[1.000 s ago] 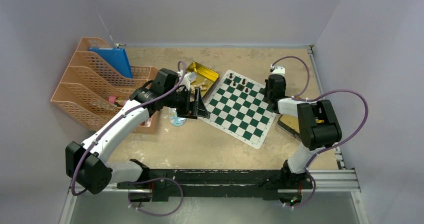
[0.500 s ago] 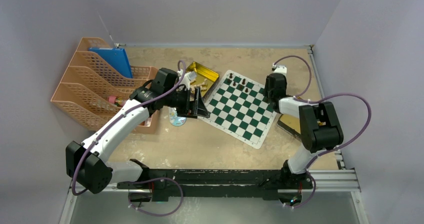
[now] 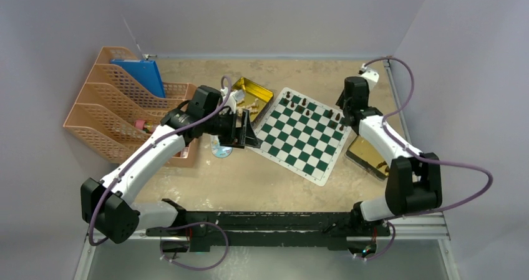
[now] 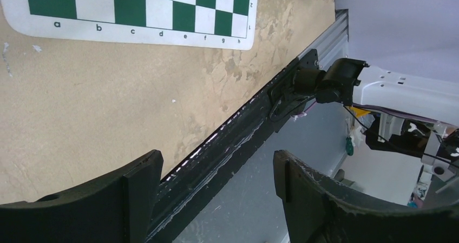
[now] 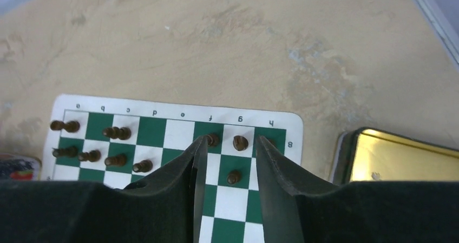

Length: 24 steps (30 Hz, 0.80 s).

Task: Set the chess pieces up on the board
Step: Place the chess piece on the chessboard, then adjust the storage box at the center of the board.

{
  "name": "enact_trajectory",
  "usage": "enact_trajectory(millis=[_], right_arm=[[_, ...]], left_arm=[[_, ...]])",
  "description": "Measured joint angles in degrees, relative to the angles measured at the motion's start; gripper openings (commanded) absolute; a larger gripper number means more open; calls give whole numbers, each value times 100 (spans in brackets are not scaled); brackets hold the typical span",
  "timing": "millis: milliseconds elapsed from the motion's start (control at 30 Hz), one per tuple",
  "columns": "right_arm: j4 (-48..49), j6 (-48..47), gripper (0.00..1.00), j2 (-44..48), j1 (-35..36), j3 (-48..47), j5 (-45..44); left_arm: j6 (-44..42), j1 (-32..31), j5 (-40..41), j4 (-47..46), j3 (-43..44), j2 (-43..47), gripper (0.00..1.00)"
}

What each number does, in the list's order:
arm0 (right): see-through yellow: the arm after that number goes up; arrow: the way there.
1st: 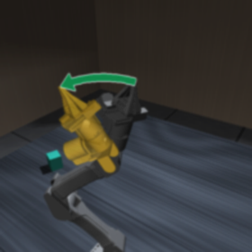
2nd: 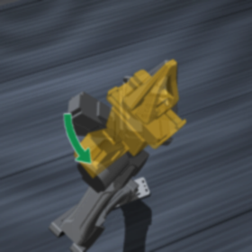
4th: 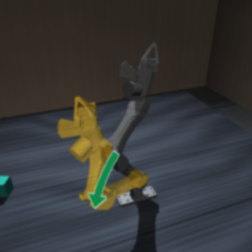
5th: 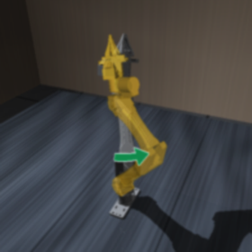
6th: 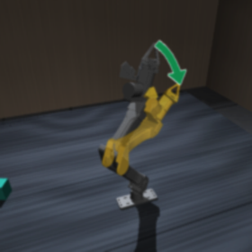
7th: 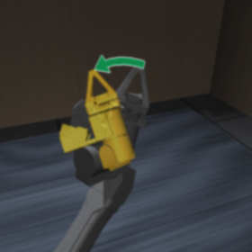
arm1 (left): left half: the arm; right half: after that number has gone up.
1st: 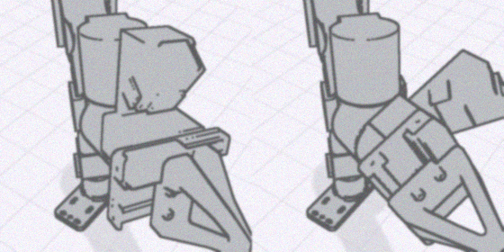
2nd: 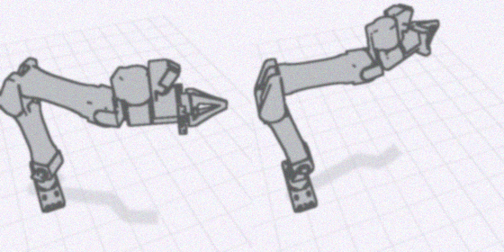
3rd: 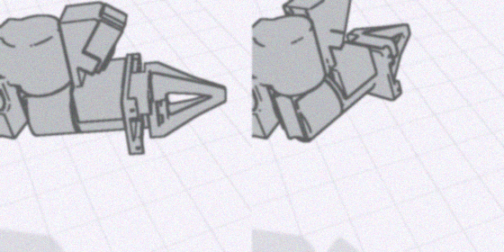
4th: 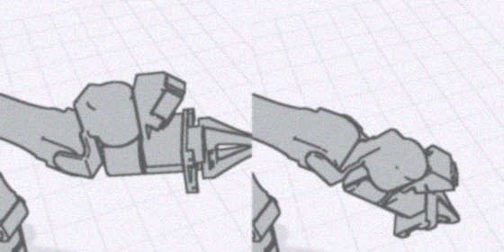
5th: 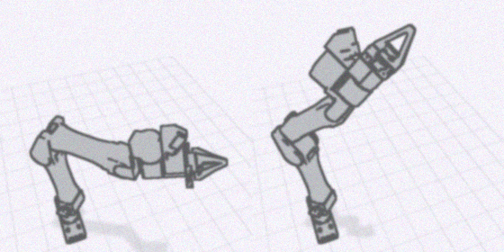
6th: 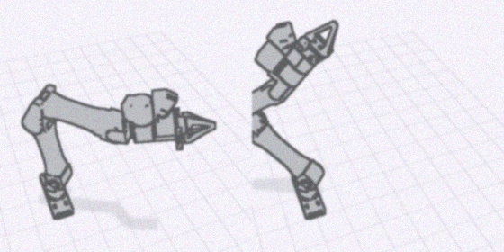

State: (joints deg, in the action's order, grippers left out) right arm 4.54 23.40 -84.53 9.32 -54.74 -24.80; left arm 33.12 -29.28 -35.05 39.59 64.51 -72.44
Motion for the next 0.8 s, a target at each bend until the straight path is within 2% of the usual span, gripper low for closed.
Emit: enact_trajectory(millis=[167, 333, 567, 800], right_arm=[[-1069, 673, 39, 409, -125, -271, -299], [-2070, 1038, 38, 671, -660, -262, -282], [-2612, 1172, 35, 868, -2052, -111, -214], [-2734, 1095, 34, 546, -2673, -98, -72]], left_arm=[[-70, 0, 168, 81, -44, 208, 73], [-46, 0, 396, 153, -160, 415, 73], [31, 0, 699, 214, -334, 693, 73], [17, 0, 815, 151, -420, 824, 73]])
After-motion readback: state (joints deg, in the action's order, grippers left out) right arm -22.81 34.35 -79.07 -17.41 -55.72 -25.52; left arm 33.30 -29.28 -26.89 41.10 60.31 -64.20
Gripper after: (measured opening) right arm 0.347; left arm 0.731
